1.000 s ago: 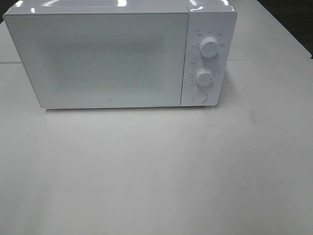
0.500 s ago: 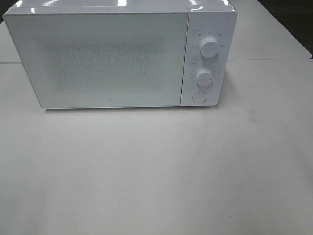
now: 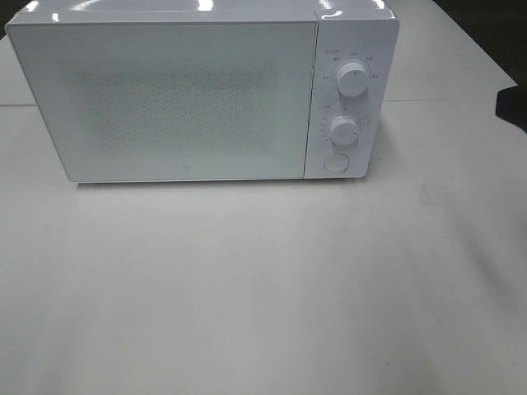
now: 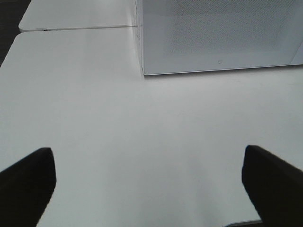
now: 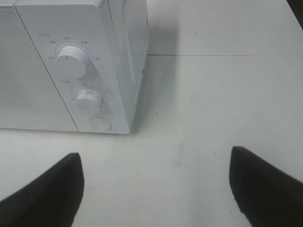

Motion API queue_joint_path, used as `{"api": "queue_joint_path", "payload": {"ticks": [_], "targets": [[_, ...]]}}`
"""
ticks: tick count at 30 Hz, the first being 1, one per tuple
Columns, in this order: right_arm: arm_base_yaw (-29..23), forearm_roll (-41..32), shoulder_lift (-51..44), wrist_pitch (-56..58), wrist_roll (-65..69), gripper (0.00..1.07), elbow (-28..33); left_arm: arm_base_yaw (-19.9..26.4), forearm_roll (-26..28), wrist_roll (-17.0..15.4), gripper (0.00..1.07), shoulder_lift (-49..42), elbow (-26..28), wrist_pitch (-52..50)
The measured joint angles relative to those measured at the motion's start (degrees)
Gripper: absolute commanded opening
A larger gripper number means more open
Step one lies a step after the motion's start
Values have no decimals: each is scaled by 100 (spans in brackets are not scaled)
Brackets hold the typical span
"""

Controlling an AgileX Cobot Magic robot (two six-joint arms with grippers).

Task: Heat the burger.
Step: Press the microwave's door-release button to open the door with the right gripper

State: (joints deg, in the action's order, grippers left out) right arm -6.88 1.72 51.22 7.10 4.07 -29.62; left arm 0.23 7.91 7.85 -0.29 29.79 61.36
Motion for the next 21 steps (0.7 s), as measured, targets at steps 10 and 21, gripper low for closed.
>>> {"api": "queue_joint_path", "payload": {"ticks": [10,21], "targets": [[0,0,1175,-3174,0,76,997,0,0,0,100,0,0,0],[0,0,2796,-5558,-6,76,1495,0,0,0,100,0,0,0]]}}
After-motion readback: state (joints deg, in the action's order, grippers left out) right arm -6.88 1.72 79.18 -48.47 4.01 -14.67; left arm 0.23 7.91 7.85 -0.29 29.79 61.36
